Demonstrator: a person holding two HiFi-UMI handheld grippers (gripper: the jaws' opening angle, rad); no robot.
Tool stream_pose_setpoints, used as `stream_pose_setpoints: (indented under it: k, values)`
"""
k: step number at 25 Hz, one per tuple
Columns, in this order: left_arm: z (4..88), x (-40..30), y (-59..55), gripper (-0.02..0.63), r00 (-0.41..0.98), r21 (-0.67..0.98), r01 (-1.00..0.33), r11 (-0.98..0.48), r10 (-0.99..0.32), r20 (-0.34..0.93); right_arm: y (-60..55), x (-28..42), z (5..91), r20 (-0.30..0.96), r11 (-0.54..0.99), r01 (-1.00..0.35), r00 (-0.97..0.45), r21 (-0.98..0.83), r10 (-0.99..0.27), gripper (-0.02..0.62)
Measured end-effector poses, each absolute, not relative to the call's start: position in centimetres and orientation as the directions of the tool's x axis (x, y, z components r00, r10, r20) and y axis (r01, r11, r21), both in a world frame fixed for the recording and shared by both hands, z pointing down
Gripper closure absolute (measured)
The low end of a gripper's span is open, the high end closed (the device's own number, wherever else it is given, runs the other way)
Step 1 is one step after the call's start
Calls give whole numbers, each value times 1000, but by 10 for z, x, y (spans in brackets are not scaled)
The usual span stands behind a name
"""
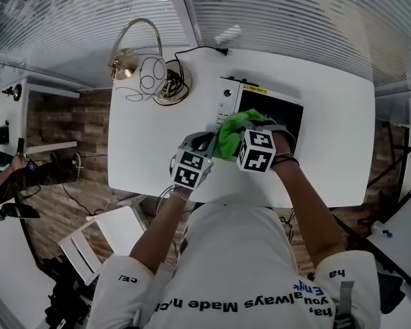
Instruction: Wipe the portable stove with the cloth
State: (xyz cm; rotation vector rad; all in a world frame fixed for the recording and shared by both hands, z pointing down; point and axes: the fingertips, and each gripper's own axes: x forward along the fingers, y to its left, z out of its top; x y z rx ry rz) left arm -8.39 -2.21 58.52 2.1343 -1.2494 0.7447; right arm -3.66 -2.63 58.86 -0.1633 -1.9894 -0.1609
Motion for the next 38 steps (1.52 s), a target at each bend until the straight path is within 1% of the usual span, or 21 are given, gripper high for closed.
stream_pose_setpoints:
  k: [9, 16, 19, 22, 28, 32, 38]
  values:
    - [585, -84, -22, 583, 416, 184, -891, -415, -587, 694, -81, -36, 590, 906, 985, 113, -418, 128, -70, 558]
    - [586, -84, -22, 583, 411, 174, -893, -415, -595, 691, -105, -39, 592, 901, 983, 81, -417, 168, -119, 558]
    - [586, -84, -21, 583, 410, 174, -894, -413, -597, 689, -105, -41, 588, 884, 981, 53, -445, 188, -145, 558]
    - [586, -84, -22, 583, 423, 184, -889, -419, -600, 679, -102, -42, 572, 823, 982, -56, -538, 181, -183, 557]
    - [578, -87, -24, 583, 421, 197, -899, -392, -643, 640, -95, -24, 517, 653, 945, -299, -690, 134, -311, 557]
    - [546, -90, -29, 583, 405, 177, -910, -376, -707, 580, -85, 2, 478, 547, 901, -430, -741, 57, -388, 557]
    - [484, -84, -21, 583, 405, 174, -914, -367, -792, 457, -57, 42, 411, 390, 840, -543, -771, 11, -504, 557]
